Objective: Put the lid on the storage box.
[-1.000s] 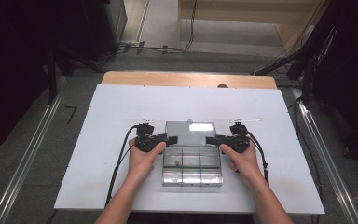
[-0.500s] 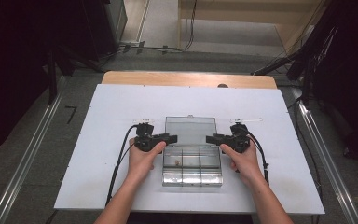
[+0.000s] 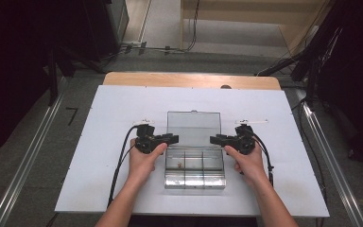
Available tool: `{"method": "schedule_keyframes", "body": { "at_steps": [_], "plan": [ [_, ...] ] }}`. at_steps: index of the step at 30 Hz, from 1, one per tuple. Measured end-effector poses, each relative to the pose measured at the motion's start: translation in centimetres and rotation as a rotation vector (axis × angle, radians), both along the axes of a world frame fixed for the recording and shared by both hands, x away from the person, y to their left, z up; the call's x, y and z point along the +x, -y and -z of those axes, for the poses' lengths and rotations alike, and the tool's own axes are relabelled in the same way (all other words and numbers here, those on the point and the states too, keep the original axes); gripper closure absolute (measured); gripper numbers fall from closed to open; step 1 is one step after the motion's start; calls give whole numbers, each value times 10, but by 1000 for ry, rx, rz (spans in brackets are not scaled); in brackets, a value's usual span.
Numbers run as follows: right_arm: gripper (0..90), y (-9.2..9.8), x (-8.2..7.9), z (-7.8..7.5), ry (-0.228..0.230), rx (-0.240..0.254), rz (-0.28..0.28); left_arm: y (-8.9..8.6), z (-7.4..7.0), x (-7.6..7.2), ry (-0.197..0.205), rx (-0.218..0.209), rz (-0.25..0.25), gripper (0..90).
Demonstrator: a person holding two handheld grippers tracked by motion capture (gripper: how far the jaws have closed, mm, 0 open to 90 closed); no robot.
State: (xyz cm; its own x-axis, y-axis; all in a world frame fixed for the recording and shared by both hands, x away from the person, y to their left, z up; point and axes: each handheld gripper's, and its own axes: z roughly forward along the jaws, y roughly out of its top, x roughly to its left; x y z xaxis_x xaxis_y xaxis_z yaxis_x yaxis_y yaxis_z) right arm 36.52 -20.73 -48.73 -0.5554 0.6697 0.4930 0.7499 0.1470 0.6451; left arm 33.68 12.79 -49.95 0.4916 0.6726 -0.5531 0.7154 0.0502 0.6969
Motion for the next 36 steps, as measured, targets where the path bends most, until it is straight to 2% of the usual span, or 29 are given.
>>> {"method": "schedule_keyframes", "body": {
  "at_steps": [10,17,25,28,30,32,36],
  "plan": [
    [622,4,-3,-5,40,13,-15,-2,-6,-3,41,-3,7,646],
    [682,9,-6,-7,90,30,-40,-4,-10,-7,68,-3,24,687],
    [709,11,-10,-8,134,26,-58,-4,-12,-8,83,5,38,693],
    [710,12,-12,-9,155,23,-63,-4,-13,-8,90,7,49,681],
    [716,12,-14,-9,174,23,-70,-2,-15,-8,95,13,60,617],
    [716,12,-15,-9,191,15,-72,0,-17,-8,107,28,65,598],
    [720,12,-17,-11,218,5,-84,0,-23,-5,142,9,63,550]
  ]
}}
